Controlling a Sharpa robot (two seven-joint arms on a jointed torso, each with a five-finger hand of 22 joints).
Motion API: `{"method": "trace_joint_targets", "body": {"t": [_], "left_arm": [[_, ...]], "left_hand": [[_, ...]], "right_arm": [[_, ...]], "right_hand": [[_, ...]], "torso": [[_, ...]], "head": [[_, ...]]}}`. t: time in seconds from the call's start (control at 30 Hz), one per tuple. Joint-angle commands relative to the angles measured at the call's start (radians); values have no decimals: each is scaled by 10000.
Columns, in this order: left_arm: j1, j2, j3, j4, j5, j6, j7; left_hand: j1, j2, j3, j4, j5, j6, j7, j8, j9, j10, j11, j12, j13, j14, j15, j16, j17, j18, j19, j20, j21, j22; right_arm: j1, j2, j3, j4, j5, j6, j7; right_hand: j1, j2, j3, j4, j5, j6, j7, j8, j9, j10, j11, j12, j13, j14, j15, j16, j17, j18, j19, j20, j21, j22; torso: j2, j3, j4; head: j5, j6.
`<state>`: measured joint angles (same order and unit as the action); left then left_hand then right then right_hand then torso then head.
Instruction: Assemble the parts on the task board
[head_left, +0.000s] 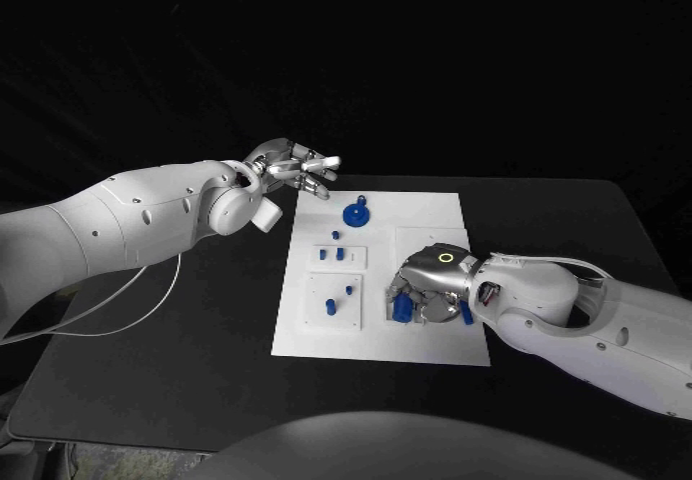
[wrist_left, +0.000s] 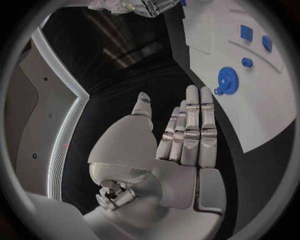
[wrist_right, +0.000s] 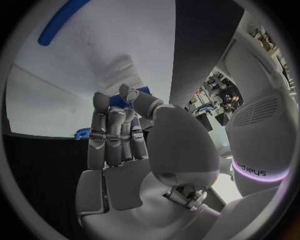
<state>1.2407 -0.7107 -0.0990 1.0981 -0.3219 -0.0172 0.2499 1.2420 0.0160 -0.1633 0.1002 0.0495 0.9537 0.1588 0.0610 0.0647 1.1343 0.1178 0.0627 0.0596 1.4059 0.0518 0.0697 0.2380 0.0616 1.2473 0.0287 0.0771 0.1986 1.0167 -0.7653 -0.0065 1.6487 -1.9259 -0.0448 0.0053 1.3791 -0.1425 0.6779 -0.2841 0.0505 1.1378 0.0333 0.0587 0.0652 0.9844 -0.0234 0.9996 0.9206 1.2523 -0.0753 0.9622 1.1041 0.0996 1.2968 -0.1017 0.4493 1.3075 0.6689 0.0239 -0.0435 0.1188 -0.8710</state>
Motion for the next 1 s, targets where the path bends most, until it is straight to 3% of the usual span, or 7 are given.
{"method": "trace_joint_targets", "body": {"t": [0.03,0.57,0.87,1.0], "left_arm": [[-4,19,6,16,-5,149,38],[-4,10,6,16,-7,185,1],[-4,14,6,15,-17,198,-17],[-4,17,6,15,-18,204,-24]], "left_hand": [[-7,94,-44,4,-22,-23,-20,33,14,-69,-28,2,9,-59,-9,-16,-6,-84,37,12,36,-10],[-7,94,-44,4,-22,-23,-20,33,14,-69,-28,2,9,-59,-9,-16,-6,-84,37,12,36,-10],[15,172,-88,-25,-22,-25,-18,34,15,-74,-26,2,9,-58,-8,-15,-26,-85,37,11,38,-19],[24,204,-97,-38,-22,-25,-20,34,15,-72,-26,1,8,-61,-7,-16,-29,-84,39,11,40,-20]], "right_arm": [[-20,49,-39,-15,-108,182,38],[-22,213,-163,-83,-164,-73,105],[-22,224,-224,-172,-213,34,21],[-22,233,-232,-244,-238,82,-39]], "right_hand": [[-49,-79,8,-15,-27,-32,12,41,-3,-113,4,145,-164,-58,9,65,-90,94,-17,28,48,212],[85,-127,582,-11,-28,-28,39,35,-5,-413,106,175,-407,-498,72,-171,-409,148,-350,77,232,245],[119,-184,1120,-4,-24,-265,-57,51,11,-776,191,410,-599,-1034,164,65,-690,293,-924,197,735,232],[170,-259,1102,8,-21,-745,-244,15,-25,-824,213,377,-701,-1104,195,56,-789,291,-978,218,675,195]], "torso": [[7,8,15],[-2,-5,-6],[1,4,-8],[2,3,-3]], "head": [[17,-6],[75,11],[95,26],[93,28]]}}
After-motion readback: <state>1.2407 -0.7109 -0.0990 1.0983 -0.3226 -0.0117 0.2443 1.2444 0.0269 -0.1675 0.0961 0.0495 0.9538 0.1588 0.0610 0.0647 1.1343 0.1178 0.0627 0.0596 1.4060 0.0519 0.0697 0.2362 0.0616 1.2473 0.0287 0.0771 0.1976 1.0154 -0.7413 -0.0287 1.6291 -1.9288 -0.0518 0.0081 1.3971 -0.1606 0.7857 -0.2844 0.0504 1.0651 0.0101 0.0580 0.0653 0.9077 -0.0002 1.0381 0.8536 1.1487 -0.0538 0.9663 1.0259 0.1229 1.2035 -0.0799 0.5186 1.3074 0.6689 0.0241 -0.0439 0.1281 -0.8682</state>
